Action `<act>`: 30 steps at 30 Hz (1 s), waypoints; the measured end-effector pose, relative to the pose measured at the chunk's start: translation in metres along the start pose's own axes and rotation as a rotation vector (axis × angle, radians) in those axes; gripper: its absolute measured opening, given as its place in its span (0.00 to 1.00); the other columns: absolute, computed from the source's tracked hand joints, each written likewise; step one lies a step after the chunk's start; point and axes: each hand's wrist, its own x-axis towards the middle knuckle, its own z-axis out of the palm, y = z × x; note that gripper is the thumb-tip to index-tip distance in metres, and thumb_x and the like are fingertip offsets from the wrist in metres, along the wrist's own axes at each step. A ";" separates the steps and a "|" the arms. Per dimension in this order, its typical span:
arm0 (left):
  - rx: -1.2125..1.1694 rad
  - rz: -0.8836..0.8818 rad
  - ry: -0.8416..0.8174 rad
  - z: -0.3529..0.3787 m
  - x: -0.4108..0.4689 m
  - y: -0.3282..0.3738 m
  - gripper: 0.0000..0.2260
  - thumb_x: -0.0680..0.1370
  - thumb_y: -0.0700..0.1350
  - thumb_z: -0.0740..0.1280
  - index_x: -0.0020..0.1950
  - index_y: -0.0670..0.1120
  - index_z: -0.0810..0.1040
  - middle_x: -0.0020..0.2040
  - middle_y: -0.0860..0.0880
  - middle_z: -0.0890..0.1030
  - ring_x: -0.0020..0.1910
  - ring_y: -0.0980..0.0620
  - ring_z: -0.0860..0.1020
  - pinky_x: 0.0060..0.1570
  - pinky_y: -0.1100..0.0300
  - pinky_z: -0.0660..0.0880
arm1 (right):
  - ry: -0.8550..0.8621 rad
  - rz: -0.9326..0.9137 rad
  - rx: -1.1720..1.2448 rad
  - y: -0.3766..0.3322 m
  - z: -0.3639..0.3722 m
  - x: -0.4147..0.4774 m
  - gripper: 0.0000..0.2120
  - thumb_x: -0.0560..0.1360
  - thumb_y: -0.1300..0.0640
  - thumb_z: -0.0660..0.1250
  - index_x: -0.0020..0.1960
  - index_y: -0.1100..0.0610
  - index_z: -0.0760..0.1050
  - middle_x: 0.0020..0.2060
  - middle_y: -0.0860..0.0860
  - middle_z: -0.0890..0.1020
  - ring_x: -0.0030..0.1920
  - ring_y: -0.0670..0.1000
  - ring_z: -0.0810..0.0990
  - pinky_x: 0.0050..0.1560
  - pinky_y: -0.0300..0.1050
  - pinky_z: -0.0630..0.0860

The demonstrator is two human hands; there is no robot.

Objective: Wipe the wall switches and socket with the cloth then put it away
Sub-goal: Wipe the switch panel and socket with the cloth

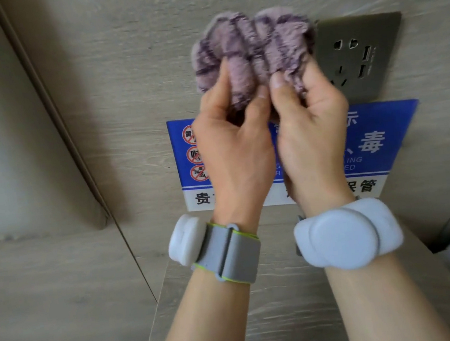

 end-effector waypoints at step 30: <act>0.114 -0.066 0.083 0.002 -0.012 0.003 0.06 0.70 0.37 0.69 0.34 0.44 0.79 0.29 0.55 0.72 0.32 0.56 0.67 0.35 0.60 0.69 | 0.238 0.099 0.004 -0.002 -0.007 -0.003 0.19 0.74 0.71 0.59 0.29 0.54 0.65 0.21 0.42 0.64 0.25 0.41 0.61 0.26 0.32 0.61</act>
